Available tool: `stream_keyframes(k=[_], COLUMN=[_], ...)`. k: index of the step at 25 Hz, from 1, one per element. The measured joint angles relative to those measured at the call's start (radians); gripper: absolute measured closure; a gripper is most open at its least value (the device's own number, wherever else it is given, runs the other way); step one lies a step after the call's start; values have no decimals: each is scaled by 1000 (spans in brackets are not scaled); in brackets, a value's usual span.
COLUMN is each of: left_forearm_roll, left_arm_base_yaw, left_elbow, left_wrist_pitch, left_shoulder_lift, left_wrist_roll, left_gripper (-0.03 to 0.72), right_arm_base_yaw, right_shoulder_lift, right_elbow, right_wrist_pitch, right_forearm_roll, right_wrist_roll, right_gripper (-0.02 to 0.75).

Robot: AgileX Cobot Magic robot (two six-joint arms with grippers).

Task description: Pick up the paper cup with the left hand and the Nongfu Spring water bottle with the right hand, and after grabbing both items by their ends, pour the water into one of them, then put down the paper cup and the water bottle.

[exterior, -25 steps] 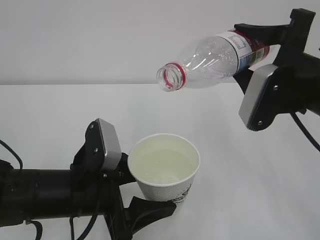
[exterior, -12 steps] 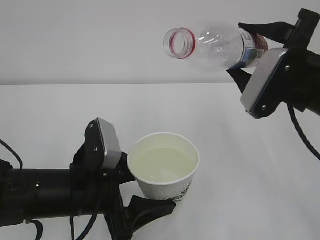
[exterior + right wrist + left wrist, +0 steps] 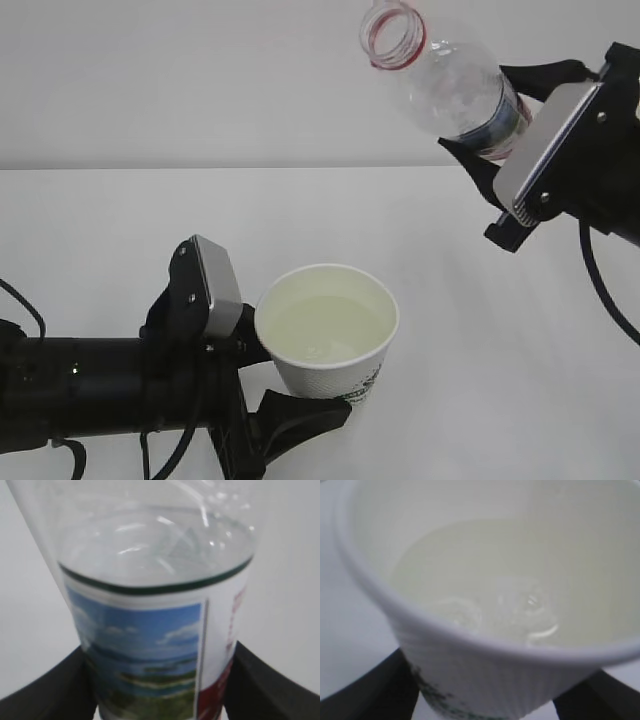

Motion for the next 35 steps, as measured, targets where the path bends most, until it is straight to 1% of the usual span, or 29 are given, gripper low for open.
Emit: stream_keyframes(k=[8,22,35], left_forearm_roll=[-4,-6,-8], left_arm_base_yaw=[0,0,0], left_elbow=[0,0,0], left_wrist_pitch=[0,0,7], left_shoulder_lift=[0,0,0], left_wrist_roll=[0,0,0], left_gripper=[136,136,136], right_arm_base_yaw=[0,0,0], right_shoulder_lift=[0,0,0], right_elbow=[55,55,55], right_wrist_pitch=[5,5,15], right_forearm_roll=[2,8,8], right_wrist_roll=[133,472,685], right_gripper=[235,235,235])
